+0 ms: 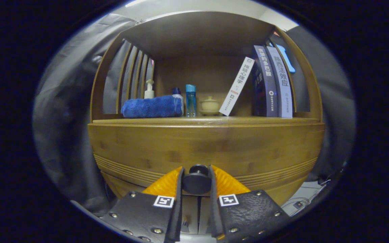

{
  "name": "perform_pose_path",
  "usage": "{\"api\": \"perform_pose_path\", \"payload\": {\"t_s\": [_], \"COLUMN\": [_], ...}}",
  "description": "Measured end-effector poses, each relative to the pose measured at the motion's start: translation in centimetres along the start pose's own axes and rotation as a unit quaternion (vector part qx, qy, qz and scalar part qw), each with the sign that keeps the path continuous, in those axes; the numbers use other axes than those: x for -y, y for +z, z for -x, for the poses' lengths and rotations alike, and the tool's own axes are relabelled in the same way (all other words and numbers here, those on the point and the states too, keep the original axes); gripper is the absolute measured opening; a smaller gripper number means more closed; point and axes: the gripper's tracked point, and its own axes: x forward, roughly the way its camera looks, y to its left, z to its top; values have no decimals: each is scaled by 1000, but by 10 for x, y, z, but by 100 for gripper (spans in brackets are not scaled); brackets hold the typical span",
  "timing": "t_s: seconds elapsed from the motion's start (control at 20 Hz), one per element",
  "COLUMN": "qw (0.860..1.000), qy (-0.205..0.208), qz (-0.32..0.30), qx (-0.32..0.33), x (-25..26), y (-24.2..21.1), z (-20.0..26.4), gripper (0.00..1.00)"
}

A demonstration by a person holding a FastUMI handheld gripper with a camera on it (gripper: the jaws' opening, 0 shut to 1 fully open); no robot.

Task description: Pull open the drawer, take out the items inside it, and place them on the countertop above the cabinet.

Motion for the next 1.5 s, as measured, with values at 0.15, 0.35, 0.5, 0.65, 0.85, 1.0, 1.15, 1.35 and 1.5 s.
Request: {"api": "perform_pose_path", "payload": {"t_s": [0.15, 0.35, 0.5, 0.65, 0.85, 1.0, 1.15, 1.35, 1.5], "qw": [1000, 1000, 999, 999, 999, 999, 999, 998, 998], "qy": [-11, -20, -30, -26, -32, -30, -29, -60, -57], "qz": [2, -5, 5, 13, 31, 29, 37, 23, 19], "qx": [-6, -11, -14, -19, -24, -29, -27, -15, -34], "x": [3, 4, 2, 1, -1, -7, -9, 3, 6], "y": [0, -2, -3, -6, -13, -20, -20, -18, -25], "z": [10, 31, 55, 82, 118, 144, 163, 192, 197], "gripper": [34, 34, 34, 34, 34, 34, 34, 22, 10]}}
